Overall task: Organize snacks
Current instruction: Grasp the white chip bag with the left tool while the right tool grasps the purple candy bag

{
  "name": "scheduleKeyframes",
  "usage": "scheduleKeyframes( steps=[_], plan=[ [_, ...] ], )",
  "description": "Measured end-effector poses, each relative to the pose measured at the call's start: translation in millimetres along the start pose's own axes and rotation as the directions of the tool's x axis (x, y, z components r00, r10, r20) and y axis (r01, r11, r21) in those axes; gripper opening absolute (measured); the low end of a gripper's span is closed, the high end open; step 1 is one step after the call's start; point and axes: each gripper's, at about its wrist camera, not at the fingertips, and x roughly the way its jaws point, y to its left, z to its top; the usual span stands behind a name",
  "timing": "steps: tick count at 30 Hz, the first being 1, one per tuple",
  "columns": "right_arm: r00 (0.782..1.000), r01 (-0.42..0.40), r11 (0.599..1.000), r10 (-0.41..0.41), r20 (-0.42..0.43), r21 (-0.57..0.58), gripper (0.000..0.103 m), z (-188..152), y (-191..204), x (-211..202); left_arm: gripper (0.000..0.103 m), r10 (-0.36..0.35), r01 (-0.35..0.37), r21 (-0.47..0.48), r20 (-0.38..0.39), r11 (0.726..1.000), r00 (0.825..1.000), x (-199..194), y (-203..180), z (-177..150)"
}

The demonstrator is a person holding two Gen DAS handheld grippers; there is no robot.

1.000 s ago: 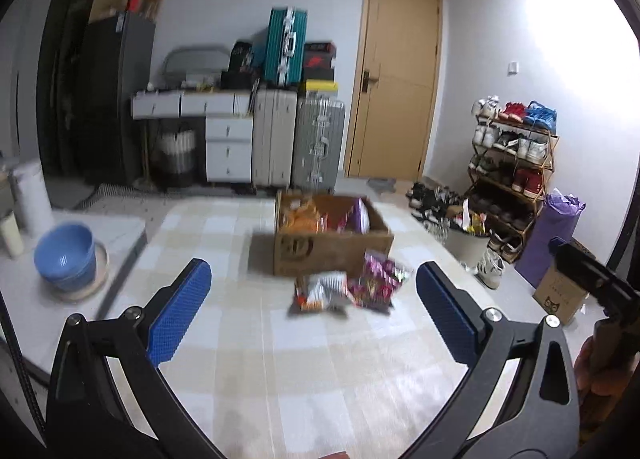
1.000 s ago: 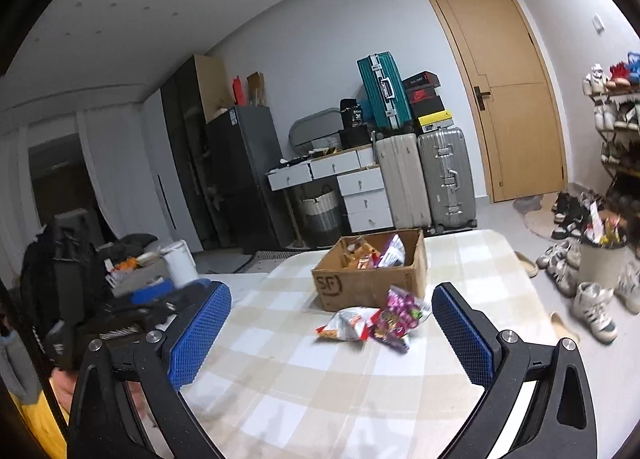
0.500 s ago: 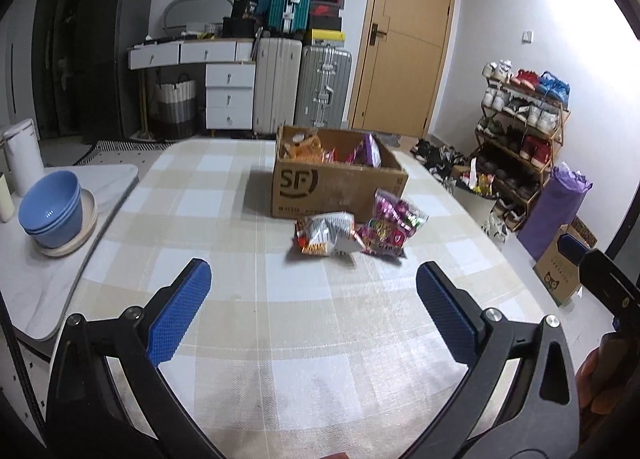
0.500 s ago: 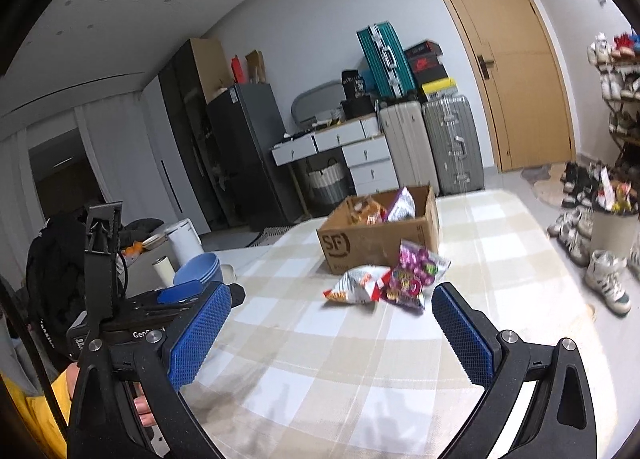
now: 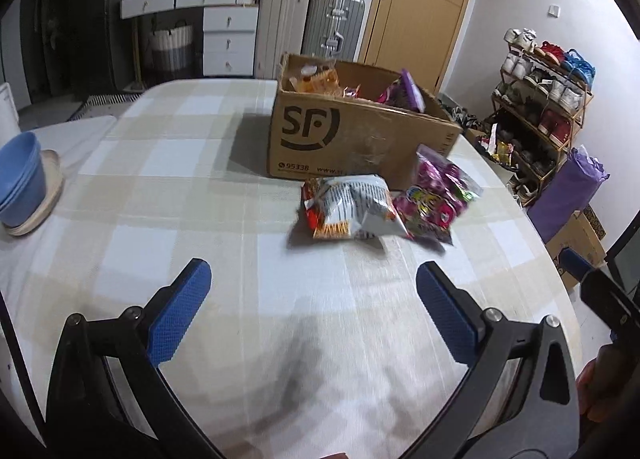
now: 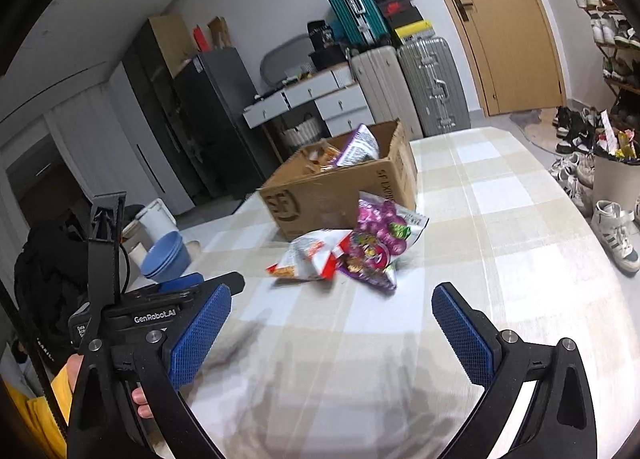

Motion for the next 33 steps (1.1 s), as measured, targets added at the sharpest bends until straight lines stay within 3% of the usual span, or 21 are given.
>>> scheduleKeyframes(
  steps=[4,8,12,17,23,33],
  plan=[
    [0.998,0.037,0.999,-0.035,-0.049,0.024,0.102,22,-21,36,0.103,-0.016,0.017,0.003,-0.043,1.0,0.999,43,-6,24],
    [0.997,0.032,0.997,-0.027,-0.078,0.066,0.102,39,-42,71,0.102,-0.08,0.072,-0.075,-0.103,0.995,0.991,85,-9,48],
    [0.998,0.016,0.996,-0.011,-0.059,0.087,0.102,50,-55,92,0.102,-0.083,0.073,-0.077,-0.141,0.994,0.986,121,-16,62],
    [0.999,-0.018,0.992,0.023,-0.039,0.128,0.102,40,-69,106,0.097,-0.095,0.078,-0.094,-0.194,0.993,0.976,162,-18,64],
    [0.995,-0.072,0.976,0.084,-0.047,0.204,0.102,39,-86,115,0.071,-0.143,0.127,-0.111,-0.152,0.986,0.978,179,-22,75],
    [0.996,-0.053,0.984,0.064,-0.063,0.169,0.102,35,-76,118,0.063,-0.202,0.189,-0.115,-0.114,0.975,0.973,200,-31,89]
  ],
)
